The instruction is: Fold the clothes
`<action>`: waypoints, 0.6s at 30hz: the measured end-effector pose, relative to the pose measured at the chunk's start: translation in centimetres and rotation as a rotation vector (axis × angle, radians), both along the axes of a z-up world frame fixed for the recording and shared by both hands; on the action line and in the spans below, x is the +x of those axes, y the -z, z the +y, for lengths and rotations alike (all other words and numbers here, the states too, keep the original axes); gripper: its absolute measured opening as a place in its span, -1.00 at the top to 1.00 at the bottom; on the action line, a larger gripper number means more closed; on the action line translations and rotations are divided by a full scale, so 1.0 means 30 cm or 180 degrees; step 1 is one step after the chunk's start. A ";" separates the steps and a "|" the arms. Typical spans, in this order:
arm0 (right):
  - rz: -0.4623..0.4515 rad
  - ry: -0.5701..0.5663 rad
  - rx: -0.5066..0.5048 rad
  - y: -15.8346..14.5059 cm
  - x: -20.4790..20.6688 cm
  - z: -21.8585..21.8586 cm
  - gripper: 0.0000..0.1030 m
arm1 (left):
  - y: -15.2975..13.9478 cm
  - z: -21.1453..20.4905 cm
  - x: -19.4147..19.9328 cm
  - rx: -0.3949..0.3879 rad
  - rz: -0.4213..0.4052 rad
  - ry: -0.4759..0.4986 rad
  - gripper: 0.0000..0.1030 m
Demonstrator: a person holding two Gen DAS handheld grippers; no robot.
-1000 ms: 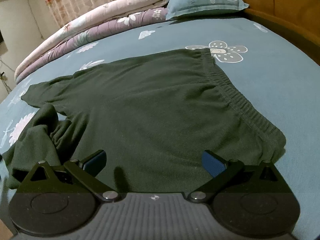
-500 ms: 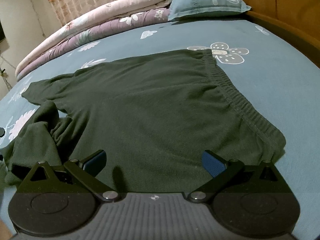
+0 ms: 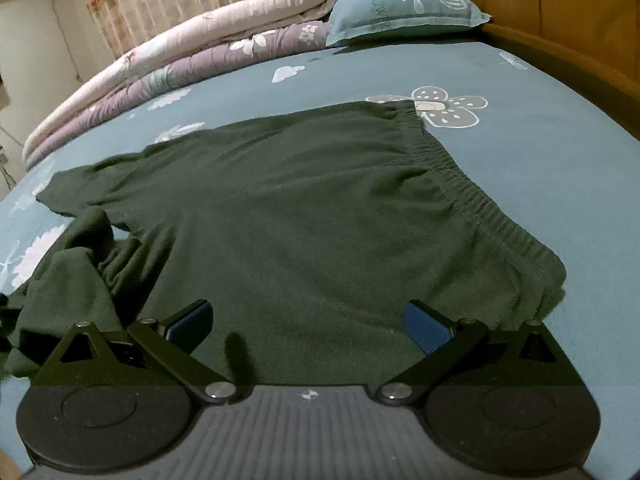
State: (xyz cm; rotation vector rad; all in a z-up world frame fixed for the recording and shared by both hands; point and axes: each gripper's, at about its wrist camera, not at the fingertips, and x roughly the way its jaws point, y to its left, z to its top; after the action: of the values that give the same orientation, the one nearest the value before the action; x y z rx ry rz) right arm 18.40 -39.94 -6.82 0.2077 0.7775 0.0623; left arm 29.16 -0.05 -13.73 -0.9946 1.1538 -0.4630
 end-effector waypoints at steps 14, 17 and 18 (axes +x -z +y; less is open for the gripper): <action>0.0263 0.0035 -0.0163 -0.033 0.032 0.028 -1.00 | -0.323 0.091 -0.118 0.0920 -0.0722 0.0028 0.93; 0.0275 0.0065 -0.0140 -0.044 0.034 0.042 -1.00 | -0.345 0.154 -0.165 0.1011 -0.0749 -0.0048 0.93; 0.0272 0.0065 -0.0130 -0.048 0.034 0.049 -1.00 | -0.349 0.176 -0.182 0.1045 -0.0751 -0.0077 0.93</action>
State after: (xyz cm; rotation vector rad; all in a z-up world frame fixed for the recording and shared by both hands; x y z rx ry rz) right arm 19.40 -38.47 -5.37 0.1802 0.8609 0.0184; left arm 23.71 5.24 -3.25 -0.6495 0.9659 -0.3469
